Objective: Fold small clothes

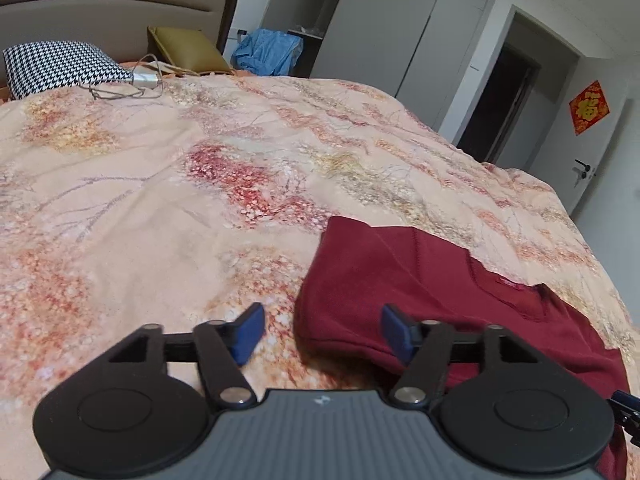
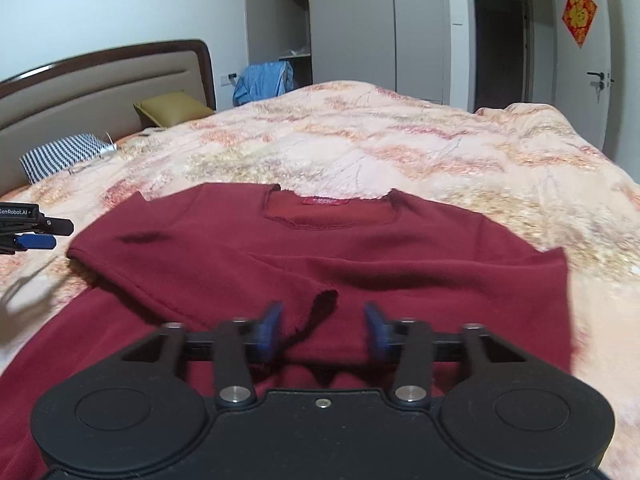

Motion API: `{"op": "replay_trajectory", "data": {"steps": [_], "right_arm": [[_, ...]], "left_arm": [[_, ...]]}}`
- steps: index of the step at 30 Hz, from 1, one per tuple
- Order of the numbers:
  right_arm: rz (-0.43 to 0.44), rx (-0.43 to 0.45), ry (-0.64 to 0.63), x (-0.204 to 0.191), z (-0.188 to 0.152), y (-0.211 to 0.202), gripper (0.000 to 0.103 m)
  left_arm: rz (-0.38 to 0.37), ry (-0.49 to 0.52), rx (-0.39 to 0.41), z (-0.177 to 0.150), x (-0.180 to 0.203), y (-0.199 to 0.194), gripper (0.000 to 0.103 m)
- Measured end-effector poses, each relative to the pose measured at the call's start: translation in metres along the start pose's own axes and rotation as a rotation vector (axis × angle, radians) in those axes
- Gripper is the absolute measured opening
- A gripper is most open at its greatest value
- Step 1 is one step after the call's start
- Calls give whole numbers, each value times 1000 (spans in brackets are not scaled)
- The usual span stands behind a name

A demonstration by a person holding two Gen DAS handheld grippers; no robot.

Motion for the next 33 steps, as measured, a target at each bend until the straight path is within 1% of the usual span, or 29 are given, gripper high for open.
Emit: {"op": "replay_trajectory", "data": {"steps": [1,2,4,6,9,12,16,19,21,26,32,33], "right_arm": [[-1,5,8,4,-3,-11,76],[-5,10,14,9,-8,-22,80],[-18,13,25,18,-18,-45,96],[-32,13,46,27,-31,-69,102],[-46,-2,82,40,-53,-103,102],[-80,-22,114,50,-75,-132,102],[-97,-51,197,61,-106,-163,102],[-93,-72,260,64,-128,-181,102],[-81,-83,297,64,-140,-190,102],[-70,-103,352,59,-159,-201,102],[-53,-103,374,48,-170,-206,102],[-54,-101,371,46,-170,-206,100]], "left_arm": [[-4,9,3,-3,4,-8,84],[-9,20,5,-7,8,-16,87],[-21,43,3,-16,15,-33,99],[-28,60,-5,-29,22,-50,103],[-35,74,-36,-52,29,-73,103],[-43,64,-75,-77,33,-93,103],[-58,56,-131,-111,36,-115,103],[-61,40,-179,-132,36,-125,103],[-55,40,-202,-145,35,-129,103],[-36,65,-229,-163,40,-137,103],[-16,55,-267,-179,41,-141,103],[-17,41,-269,-180,40,-142,102]]}}
Point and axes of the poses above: each gripper's, at about its wrist camera, not at the fingertips, and y roughly the way its jaws point, x to its right, z to its top, the point moved 1 cm from there along y, roughly the way its jaws point, and after that the axes turned 9 degrees about -z, right-handed, at the moved point
